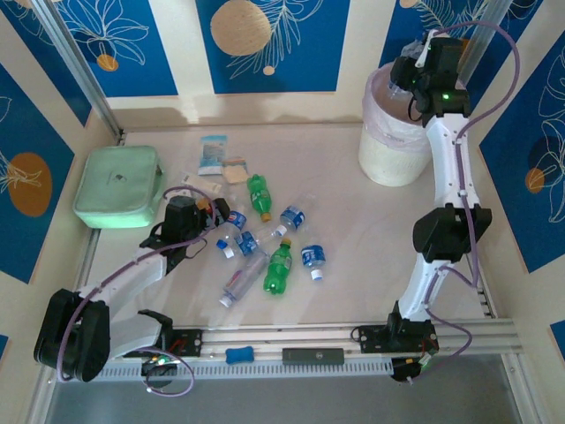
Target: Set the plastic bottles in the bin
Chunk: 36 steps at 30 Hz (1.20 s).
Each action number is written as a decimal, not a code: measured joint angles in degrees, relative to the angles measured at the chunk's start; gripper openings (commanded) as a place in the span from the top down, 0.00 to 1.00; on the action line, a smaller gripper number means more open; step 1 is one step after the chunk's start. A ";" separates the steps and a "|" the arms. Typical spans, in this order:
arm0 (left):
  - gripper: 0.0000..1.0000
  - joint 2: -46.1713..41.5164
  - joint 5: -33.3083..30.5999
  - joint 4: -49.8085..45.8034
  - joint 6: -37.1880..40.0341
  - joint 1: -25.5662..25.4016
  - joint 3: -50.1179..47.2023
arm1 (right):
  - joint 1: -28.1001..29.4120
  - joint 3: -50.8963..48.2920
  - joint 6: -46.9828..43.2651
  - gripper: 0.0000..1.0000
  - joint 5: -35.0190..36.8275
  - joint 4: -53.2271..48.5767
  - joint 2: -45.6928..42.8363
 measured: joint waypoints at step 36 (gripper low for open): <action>0.00 0.90 0.70 -0.02 0.04 0.15 0.50 | -1.88 17.73 3.02 0.03 -8.79 -20.61 11.52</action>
